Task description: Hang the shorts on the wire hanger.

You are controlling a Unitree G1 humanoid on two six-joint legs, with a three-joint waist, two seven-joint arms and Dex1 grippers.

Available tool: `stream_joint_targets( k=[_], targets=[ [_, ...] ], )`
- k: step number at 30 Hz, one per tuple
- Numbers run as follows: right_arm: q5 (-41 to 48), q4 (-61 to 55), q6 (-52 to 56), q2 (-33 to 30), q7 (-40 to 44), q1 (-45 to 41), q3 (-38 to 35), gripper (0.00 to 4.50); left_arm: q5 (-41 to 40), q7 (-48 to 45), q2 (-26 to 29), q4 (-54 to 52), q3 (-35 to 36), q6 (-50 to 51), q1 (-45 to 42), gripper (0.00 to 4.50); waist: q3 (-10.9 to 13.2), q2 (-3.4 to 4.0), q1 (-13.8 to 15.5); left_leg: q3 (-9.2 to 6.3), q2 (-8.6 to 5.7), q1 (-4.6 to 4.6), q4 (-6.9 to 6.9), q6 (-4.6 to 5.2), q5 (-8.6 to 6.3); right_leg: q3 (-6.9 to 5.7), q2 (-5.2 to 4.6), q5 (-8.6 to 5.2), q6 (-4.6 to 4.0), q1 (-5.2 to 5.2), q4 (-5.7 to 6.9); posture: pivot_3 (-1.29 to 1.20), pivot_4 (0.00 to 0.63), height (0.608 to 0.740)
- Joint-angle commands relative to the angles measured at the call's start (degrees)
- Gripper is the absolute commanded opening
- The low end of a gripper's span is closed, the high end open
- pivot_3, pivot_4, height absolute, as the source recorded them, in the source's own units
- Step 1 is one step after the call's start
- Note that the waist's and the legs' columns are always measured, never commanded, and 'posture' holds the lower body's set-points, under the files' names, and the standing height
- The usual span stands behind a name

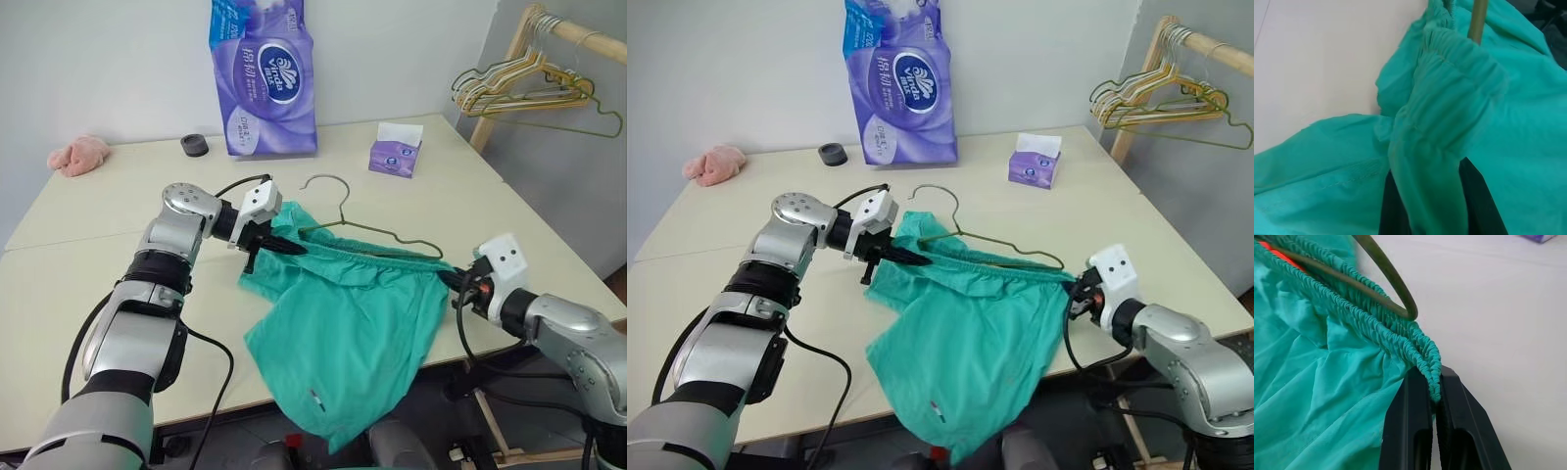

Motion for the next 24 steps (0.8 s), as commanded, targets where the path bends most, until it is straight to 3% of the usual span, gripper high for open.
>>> stream_joint_targets(
  k=[1,11,21,24],
  targets=[
    [-2.0,0.4,-2.2,-2.9,0.1,-0.4,-4.9,0.08,0.0,-0.1,2.5,-1.2,1.3,-0.1,-0.9,0.00,0.0,0.00,0.0,0.00,0.00,0.00,0.00,0.00,0.00,0.00,0.00,0.00,0.00,0.00,0.00,-0.25,0.067,0.740],
    [0.8,-3.8,-1.8,-8.1,4.6,4.9,-9.4,0.08,1.7,0.1,2.4,0.4,0.7,-2.6,-1.1,0.00,0.0,-0.01,0.0,0.02,0.00,0.00,0.00,0.00,0.00,0.01,0.00,-0.12,0.21,0.01,-0.01,-0.27,0.075,0.740],
    [3.7,-2.6,0.6,-1.1,0.6,1.4,-7.2,0.08,-0.2,0.1,1.2,0.4,1.3,-0.5,-1.8,0.00,0.0,0.00,0.0,0.01,0.02,0.00,-0.01,0.00,0.00,0.02,0.02,-0.12,0.19,0.00,0.00,-0.27,0.076,0.740],
    [1.9,-1.2,-0.8,-3.3,1.4,2.6,-8.9,0.08,0.0,-0.7,2.4,0.0,0.6,-0.7,-1.2,0.00,0.0,0.00,0.0,0.00,0.01,-0.01,0.00,0.00,0.00,0.01,0.00,-0.12,0.18,0.00,0.00,-0.27,0.076,0.740]
  ],
)
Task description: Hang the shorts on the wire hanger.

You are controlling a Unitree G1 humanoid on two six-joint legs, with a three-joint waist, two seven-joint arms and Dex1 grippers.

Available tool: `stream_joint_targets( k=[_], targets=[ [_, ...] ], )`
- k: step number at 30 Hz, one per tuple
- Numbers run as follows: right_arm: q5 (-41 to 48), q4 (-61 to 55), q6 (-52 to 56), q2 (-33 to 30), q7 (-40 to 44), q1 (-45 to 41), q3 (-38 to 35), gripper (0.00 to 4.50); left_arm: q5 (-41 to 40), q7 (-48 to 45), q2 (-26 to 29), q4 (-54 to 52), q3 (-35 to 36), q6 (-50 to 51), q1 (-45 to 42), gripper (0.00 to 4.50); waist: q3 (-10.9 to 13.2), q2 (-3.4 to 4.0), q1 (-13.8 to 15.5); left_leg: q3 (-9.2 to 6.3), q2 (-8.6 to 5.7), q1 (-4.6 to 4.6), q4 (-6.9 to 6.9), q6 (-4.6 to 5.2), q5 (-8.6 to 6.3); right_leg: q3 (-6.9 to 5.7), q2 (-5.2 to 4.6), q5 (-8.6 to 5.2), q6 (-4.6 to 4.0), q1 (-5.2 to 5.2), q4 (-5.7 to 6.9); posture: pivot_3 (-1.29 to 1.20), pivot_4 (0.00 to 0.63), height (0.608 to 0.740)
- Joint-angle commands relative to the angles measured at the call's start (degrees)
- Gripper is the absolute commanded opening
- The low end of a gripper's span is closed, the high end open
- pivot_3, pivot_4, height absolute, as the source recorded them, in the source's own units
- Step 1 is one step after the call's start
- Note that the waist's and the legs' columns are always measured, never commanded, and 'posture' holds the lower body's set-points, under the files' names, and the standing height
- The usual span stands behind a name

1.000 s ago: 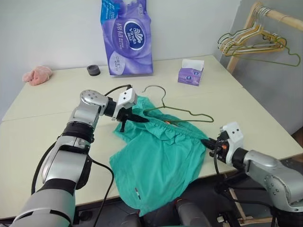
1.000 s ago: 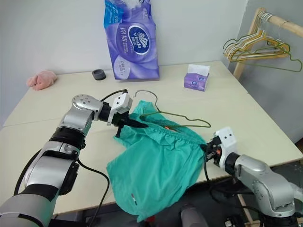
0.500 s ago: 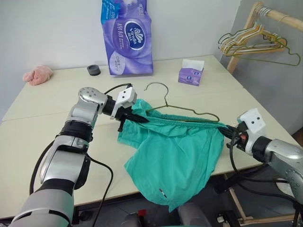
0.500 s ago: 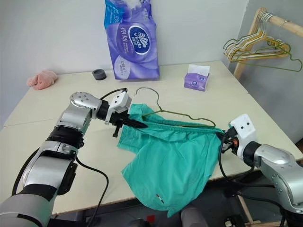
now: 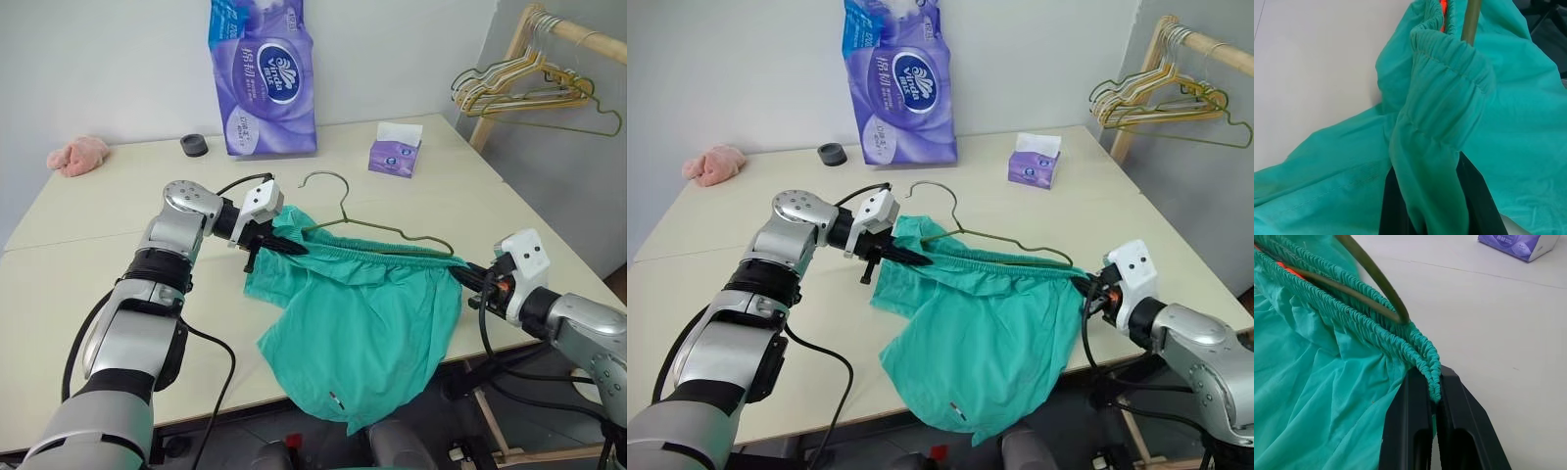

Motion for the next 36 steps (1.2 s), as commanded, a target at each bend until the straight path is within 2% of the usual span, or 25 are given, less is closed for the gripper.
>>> stream_joint_targets(
  k=[1,13,18,22,27,31,33,36],
  targets=[
    [-2.4,1.2,-1.5,-3.4,-0.1,1.0,-4.7,0.08,-0.3,-0.5,2.7,-0.5,1.0,0.1,-0.7,0.00,0.0,0.00,0.0,0.00,0.00,0.00,0.00,0.00,0.00,0.00,0.00,0.00,0.00,0.00,0.00,-0.26,0.079,0.740],
    [2.7,-2.9,-3.7,-10.5,8.9,8.8,-14.4,0.08,2.2,-0.3,3.9,1.2,-0.5,-3.6,-0.4,0.00,0.0,-0.03,0.1,0.03,0.00,0.00,0.00,0.00,0.00,0.00,0.01,-0.04,0.06,0.01,-0.02,-0.27,0.085,0.740],
    [-1.2,0.6,-6.2,-14.1,9.1,9.2,-11.8,0.08,2.2,-0.5,3.9,1.9,-1.4,-4.3,-0.8,0.00,0.0,-0.03,0.0,0.09,0.01,0.01,-0.02,0.00,0.00,0.00,0.02,-0.05,0.06,0.01,-0.02,-0.28,0.084,0.740],
    [-2.5,2.0,-8.4,-16.8,9.8,4.1,-6.0,0.08,3.2,-0.5,3.8,2.6,-2.5,-6.0,-1.2,0.00,0.0,-0.04,-0.1,0.20,0.01,0.02,-0.01,0.00,0.00,0.03,0.02,-0.05,0.07,0.01,-0.03,-0.28,0.085,0.740],
    [-1.9,6.2,-11.1,-24.5,17.6,1.2,-11.0,0.08,4.5,0.2,4.6,3.9,-3.2,-8.3,-1.3,0.00,0.1,-0.01,0.0,0.19,0.02,-0.01,-0.03,0.01,-0.01,-0.01,0.03,-0.06,0.05,0.00,-0.07,-0.28,0.085,0.740],
    [4.0,4.1,-7.9,-29.7,24.4,-1.4,-14.7,0.08,4.8,0.7,5.1,4.2,-3.5,-9.2,-1.2,0.00,0.1,-0.03,0.1,0.20,0.00,-0.03,-0.01,0.01,-0.01,0.00,0.00,-0.06,0.06,0.01,-0.09,-0.27,0.089,0.740],
    [6.8,1.6,-6.2,-30.7,24.7,-3.5,-13.1,0.08,5.0,0.9,5.1,4.4,-3.6,-9.6,-1.2,0.00,0.1,-0.03,0.1,0.19,0.03,0.00,-0.02,0.01,-0.01,-0.02,0.02,-0.06,0.06,0.02,-0.09,-0.27,0.089,0.740],
    [9.4,-2.6,-4.2,-30.2,22.0,-9.0,-6.9,0.08,5.7,1.6,4.9,4.8,-4.1,-10.4,-1.4,0.00,0.1,0.00,-0.4,0.18,0.09,0.03,-0.07,0.02,-0.01,0.02,0.07,-0.07,0.05,-0.01,-0.08,-0.28,0.089,0.740]
  ],
)
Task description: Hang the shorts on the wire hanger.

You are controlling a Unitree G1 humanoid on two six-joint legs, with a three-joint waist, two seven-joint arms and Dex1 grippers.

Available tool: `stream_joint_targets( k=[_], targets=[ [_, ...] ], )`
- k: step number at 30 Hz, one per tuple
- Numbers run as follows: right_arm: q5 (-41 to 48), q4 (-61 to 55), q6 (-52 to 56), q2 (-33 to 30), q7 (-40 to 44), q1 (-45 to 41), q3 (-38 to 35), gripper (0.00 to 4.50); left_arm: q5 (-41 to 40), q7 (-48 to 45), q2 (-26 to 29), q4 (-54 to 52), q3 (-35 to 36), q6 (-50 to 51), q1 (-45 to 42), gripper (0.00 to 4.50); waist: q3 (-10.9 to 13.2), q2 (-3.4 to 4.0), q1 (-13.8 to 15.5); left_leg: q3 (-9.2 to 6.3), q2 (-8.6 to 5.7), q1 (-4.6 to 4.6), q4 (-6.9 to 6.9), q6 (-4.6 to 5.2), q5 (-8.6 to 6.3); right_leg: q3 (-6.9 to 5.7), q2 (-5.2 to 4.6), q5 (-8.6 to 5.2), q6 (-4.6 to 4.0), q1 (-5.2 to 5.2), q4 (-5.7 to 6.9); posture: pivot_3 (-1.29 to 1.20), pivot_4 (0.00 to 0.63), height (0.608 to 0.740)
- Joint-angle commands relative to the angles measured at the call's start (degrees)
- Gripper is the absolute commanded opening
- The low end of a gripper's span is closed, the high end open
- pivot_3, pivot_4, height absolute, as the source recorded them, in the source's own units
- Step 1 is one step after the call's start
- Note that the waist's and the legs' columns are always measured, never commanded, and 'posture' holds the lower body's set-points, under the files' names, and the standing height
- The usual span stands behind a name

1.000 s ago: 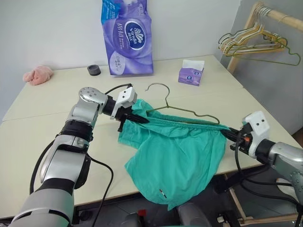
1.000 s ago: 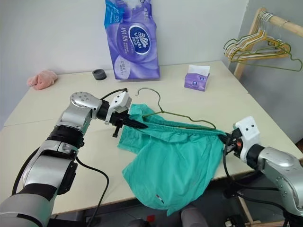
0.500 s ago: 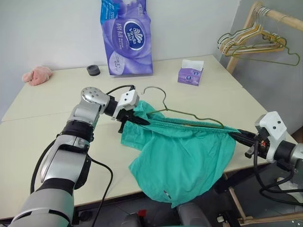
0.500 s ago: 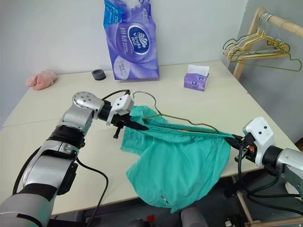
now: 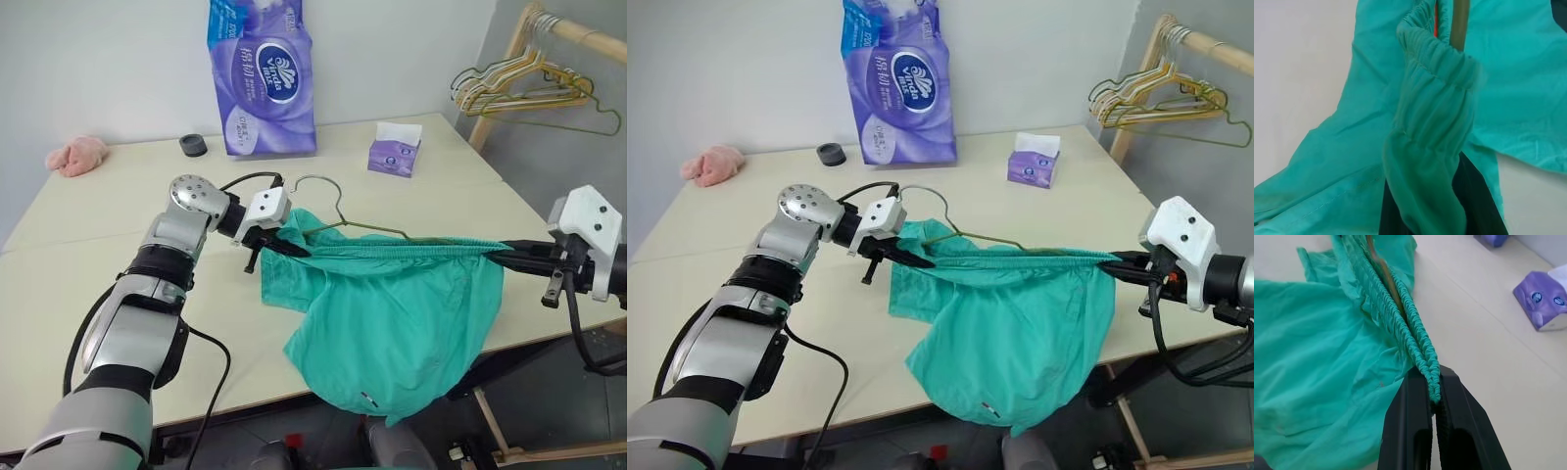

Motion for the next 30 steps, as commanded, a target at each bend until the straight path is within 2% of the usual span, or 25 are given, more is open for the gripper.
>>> stream_joint_targets(
  k=[1,3,7,14,18,23,28,30],
  targets=[
    [1.0,-2.0,2.3,-0.6,-3.5,-5.1,1.8,0.08,3.8,1.5,3.3,2.4,-0.3,-0.5,-0.2,0.00,0.0,0.02,-0.2,-0.02,0.00,0.01,-0.02,0.01,-0.01,0.00,0.00,-0.01,-0.02,0.00,0.01,-0.28,0.088,0.740],
    [-0.6,-1.2,2.5,-0.4,-5.0,-9.9,6.1,0.08,4.4,1.9,2.9,2.9,-0.5,-1.3,-0.5,0.00,0.0,0.03,-0.1,-0.04,0.00,0.00,0.00,0.02,-0.01,-0.01,-0.01,-0.02,-0.04,-0.01,0.01,-0.28,0.088,0.740],
    [-6.7,0.7,2.8,2.9,-7.9,-21.2,19.5,0.08,5.0,3.2,1.6,3.8,-0.2,-1.8,-1.3,0.00,0.1,0.07,-0.3,-0.09,0.01,0.00,0.01,0.01,-0.01,0.01,-0.09,-0.02,-0.03,-0.02,-0.01,-0.29,0.084,0.740],
    [-14.9,0.1,4.1,9.4,-9.3,-29.3,33.6,0.08,5.0,6.3,-0.4,3.9,1.1,-2.1,-1.1,0.00,0.1,0.09,-1.0,-0.19,0.06,-0.17,0.03,0.01,-0.01,-0.03,-0.20,0.01,-0.10,-0.14,0.02,-0.29,0.075,0.740],
    [-18.4,-0.5,4.2,11.8,-9.4,-30.9,37.1,0.08,4.7,7.4,-1.0,3.0,1.3,-1.7,-0.3,0.00,0.1,0.09,-1.4,-0.25,0.04,-0.20,0.05,0.02,-0.01,-0.09,-0.33,0.04,-0.15,-0.15,0.10,-0.29,0.075,0.740],
    [-20.9,-0.8,6.2,17.8,-10.6,-33.5,41.0,0.08,4.7,9.0,-2.2,2.1,1.4,-1.4,0.6,0.00,0.1,0.09,-1.8,-0.25,0.02,-0.20,0.05,0.02,-0.01,-0.10,-0.37,0.04,-0.16,-0.16,0.13,-0.29,0.075,0.740],
    [-21.2,-1.2,6.8,19.5,-9.6,-33.1,40.5,0.08,4.7,10.2,-2.6,2.2,1.7,-1.6,0.6,0.00,0.1,0.09,-1.8,-0.28,-0.04,-0.23,0.07,0.01,-0.01,-0.13,-0.44,0.04,-0.16,-0.16,0.14,-0.29,0.075,0.740],
    [-21.6,-1.3,6.7,19.6,-9.8,-32.8,39.9,0.59,4.7,10.8,-2.7,2.3,1.8,-1.7,0.6,0.00,0.1,0.10,-1.8,-0.29,-0.05,-0.23,0.08,0.01,-0.01,-0.14,-0.47,0.04,-0.16,-0.16,0.14,-0.29,0.075,0.740]
  ],
)
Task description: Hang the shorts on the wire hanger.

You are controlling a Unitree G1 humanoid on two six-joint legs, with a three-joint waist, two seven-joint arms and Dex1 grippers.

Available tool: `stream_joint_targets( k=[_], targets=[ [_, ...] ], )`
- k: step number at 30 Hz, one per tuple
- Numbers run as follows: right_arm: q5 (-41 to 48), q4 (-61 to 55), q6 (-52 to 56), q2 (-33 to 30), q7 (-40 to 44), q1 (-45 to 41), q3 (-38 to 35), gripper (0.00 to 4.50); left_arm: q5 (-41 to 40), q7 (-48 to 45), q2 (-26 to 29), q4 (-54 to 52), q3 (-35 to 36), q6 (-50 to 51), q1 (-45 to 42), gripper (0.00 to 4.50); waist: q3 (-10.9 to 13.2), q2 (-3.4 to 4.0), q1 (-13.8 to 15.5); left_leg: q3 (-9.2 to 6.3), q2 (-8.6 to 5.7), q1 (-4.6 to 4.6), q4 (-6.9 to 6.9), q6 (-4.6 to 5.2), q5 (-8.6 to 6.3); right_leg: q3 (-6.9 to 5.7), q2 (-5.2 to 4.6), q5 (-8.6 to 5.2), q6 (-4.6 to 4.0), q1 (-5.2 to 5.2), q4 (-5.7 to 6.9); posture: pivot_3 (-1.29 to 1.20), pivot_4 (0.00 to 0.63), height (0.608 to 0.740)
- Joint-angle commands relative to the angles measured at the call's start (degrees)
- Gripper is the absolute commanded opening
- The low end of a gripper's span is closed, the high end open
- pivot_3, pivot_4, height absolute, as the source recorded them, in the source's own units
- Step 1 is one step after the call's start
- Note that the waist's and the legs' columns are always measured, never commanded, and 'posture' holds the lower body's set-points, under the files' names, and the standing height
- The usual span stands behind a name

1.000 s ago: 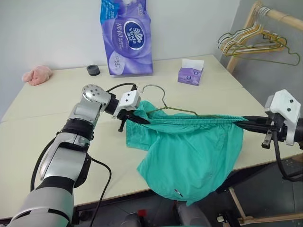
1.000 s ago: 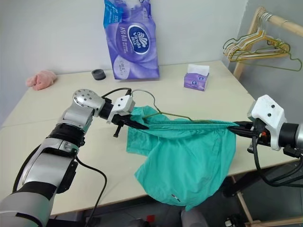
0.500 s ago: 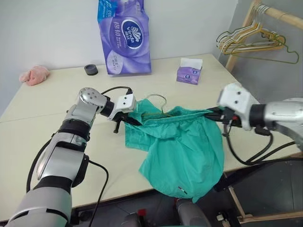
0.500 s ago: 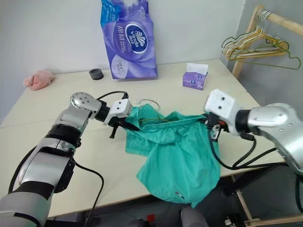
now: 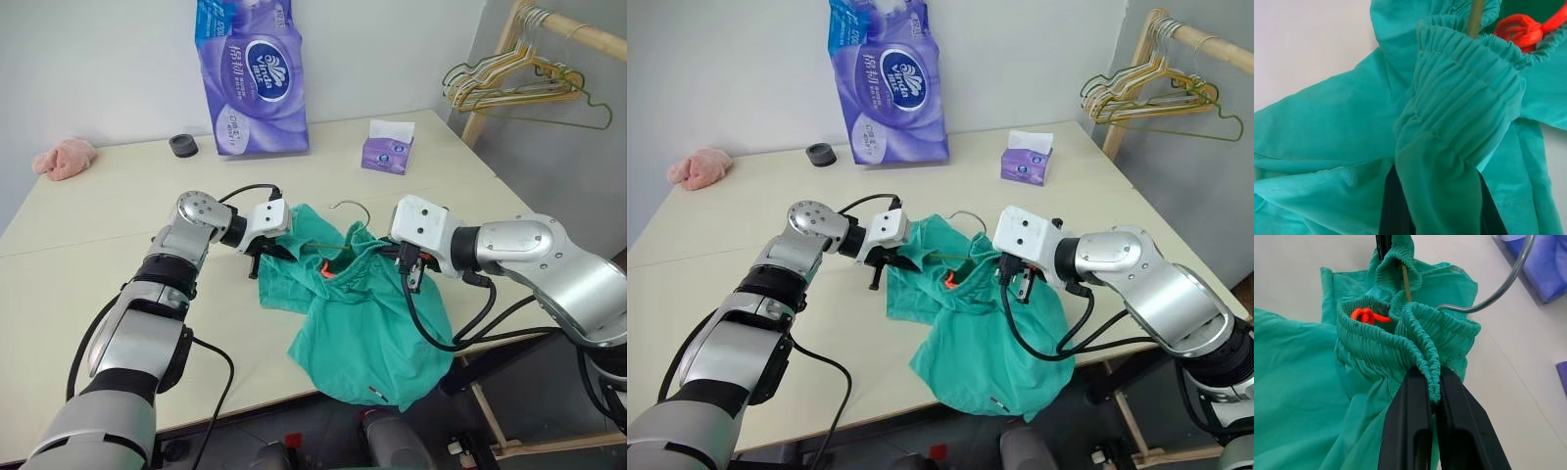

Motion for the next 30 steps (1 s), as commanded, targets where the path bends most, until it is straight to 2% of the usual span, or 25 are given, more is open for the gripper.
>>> stream_joint_targets(
  k=[1,8,12,17,21,22,26,28,30],
  targets=[
    [-0.4,-2.2,-0.1,0.4,-0.2,-0.3,-3.0,0.77,-0.5,1.5,-0.2,-1.4,1.7,-0.4,-0.9,0.00,0.0,0.00,0.0,0.00,0.00,0.00,0.00,0.00,0.00,-0.01,0.00,0.00,0.00,0.00,0.00,-0.29,0.075,0.740],
    [5.3,-6.3,5.4,2.7,0.3,0.7,-7.9,3.04,-0.9,5.1,-0.9,-1.1,2.6,-1.1,-0.6,0.00,0.0,0.00,0.0,-0.03,0.00,0.00,0.00,0.00,0.00,-0.03,0.00,0.00,0.00,0.00,0.01,-0.29,0.075,0.740],
    [11.8,-10.2,10.8,4.4,0.3,1.1,-13.8,4.41,-1.9,8.1,-2.3,-1.1,4.2,-1.2,-0.2,0.00,0.0,0.00,0.0,-0.04,-0.01,-0.02,0.00,0.00,0.00,-0.04,-0.02,0.00,0.00,0.00,0.02,-0.29,0.075,0.740],
    [15.9,-12.2,15.3,4.3,-1.9,1.7,-20.6,4.41,-2.8,9.7,-3.8,-2.5,5.7,0.0,1.0,0.00,0.0,0.00,0.1,-0.07,-0.06,-0.03,0.01,0.00,0.00,-0.09,-0.09,0.00,0.01,0.03,0.02,-0.30,0.078,0.740],
    [18.2,-12.8,18.5,-1.9,-0.6,6.8,-29.2,4.41,-3.2,9.9,-4.5,-4.7,6.0,1.0,2.9,0.00,0.0,0.00,0.3,-0.10,-0.07,-0.06,0.01,0.00,0.00,-0.13,-0.12,-0.01,0.01,0.03,0.01,-0.30,0.078,0.740],
    [17.8,-12.4,18.6,-4.9,0.1,9.6,-31.4,4.41,-3.2,9.9,-4.5,-5.3,5.9,1.2,3.4,0.00,0.0,0.00,0.4,-0.12,-0.09,-0.10,0.02,0.00,0.00,-0.17,-0.16,-0.01,0.03,0.04,0.00,-0.30,0.078,0.740],
    [11.9,-11.4,11.4,-16.7,5.6,31.0,-37.3,4.41,-3.5,9.6,-4.2,-6.5,5.9,2.0,4.2,0.00,0.0,0.00,0.8,-0.11,-0.19,-0.15,0.03,0.00,0.00,-0.22,-0.26,-0.06,0.10,0.09,-0.07,-0.30,0.081,0.740],
    [9.6,-10.7,7.2,-16.8,5.3,38.1,-37.4,4.41,-3.7,9.5,-4.3,-6.5,6.0,2.2,4.2,0.00,0.0,-0.01,0.6,-0.08,-0.21,-0.09,0.04,0.00,0.00,-0.19,-0.27,-0.08,0.13,0.12,-0.04,-0.30,0.080,0.740],
    [8.0,-9.9,3.7,-15.9,4.7,41.4,-36.6,4.41,-4.2,9.2,-4.4,-6.6,6.3,2.4,4.2,0.00,0.0,-0.02,0.2,-0.02,-0.18,-0.01,0.04,0.00,0.00,-0.14,-0.23,-0.11,0.20,0.16,-0.01,-0.30,0.080,0.740]
  ],
)
